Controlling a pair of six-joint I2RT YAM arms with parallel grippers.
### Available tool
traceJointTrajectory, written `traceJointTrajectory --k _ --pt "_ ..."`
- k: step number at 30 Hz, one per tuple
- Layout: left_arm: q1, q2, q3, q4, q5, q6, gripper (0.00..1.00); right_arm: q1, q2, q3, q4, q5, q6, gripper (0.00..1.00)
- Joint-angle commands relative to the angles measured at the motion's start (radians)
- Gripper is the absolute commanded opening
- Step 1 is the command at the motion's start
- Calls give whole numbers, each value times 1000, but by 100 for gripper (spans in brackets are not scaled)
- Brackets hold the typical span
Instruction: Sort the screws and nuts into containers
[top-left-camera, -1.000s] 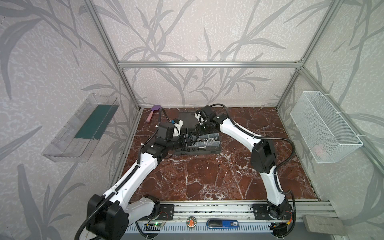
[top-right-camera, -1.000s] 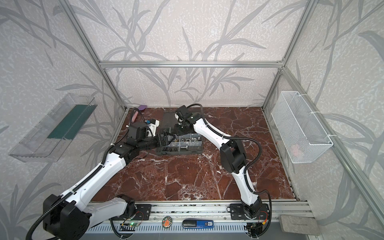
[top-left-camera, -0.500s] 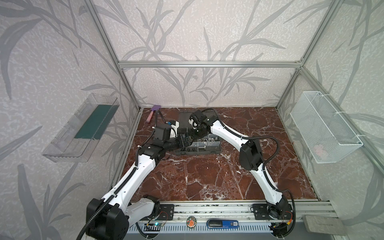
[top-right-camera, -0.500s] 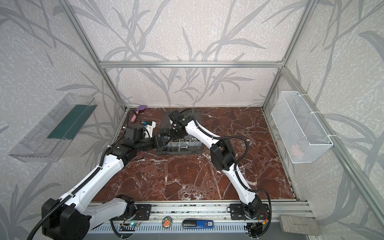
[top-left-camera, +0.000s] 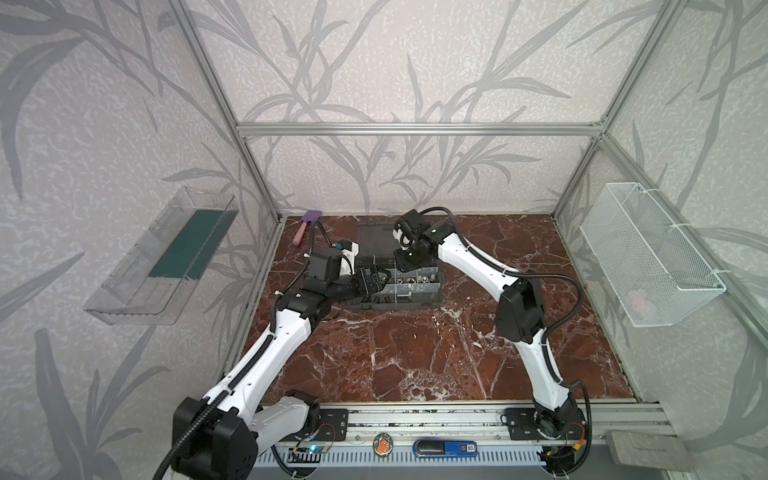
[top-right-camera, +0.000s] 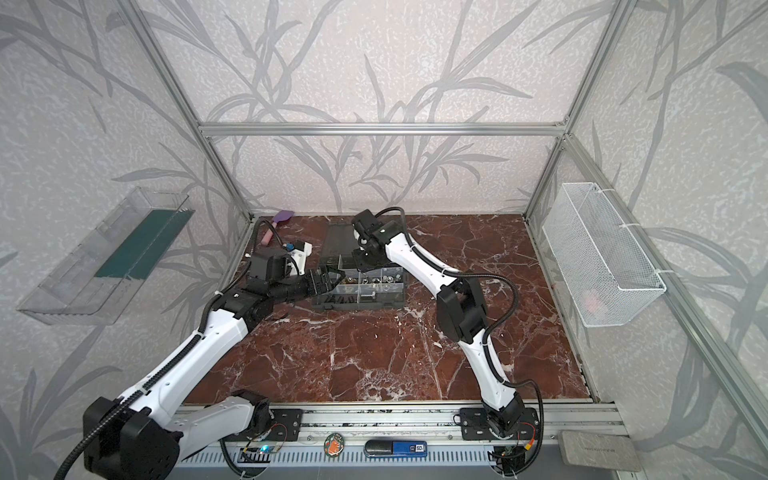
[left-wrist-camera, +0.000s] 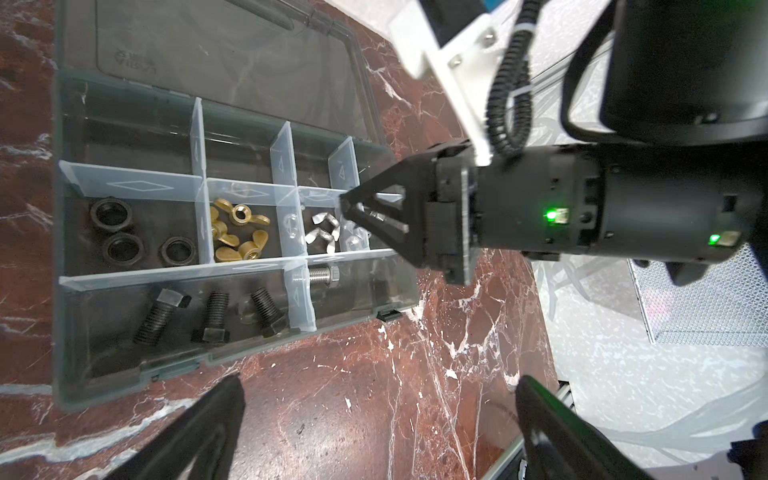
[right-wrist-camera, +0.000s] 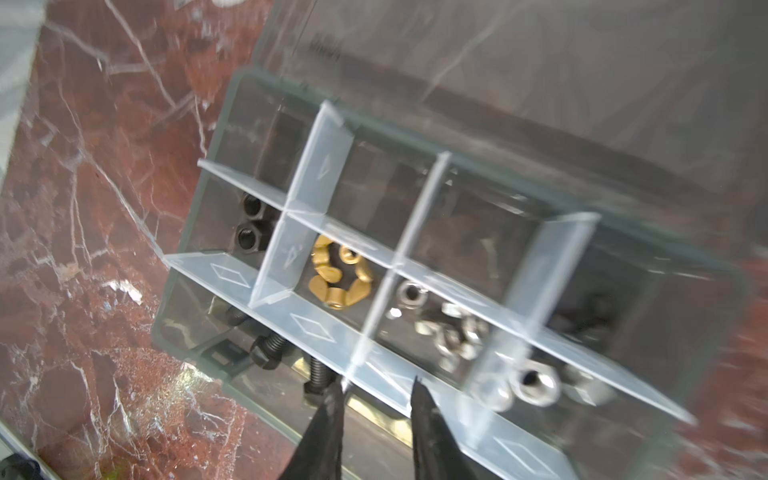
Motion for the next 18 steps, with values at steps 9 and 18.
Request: traceJointTrajectory --k 9,18 --pt "-120 136 104 59 -25 -19 100 -299 -379 -514 229 -7 -1 33" --pt "-287 329 235 117 -58 -30 100 -526 -387 -659 268 -19 -26 38"
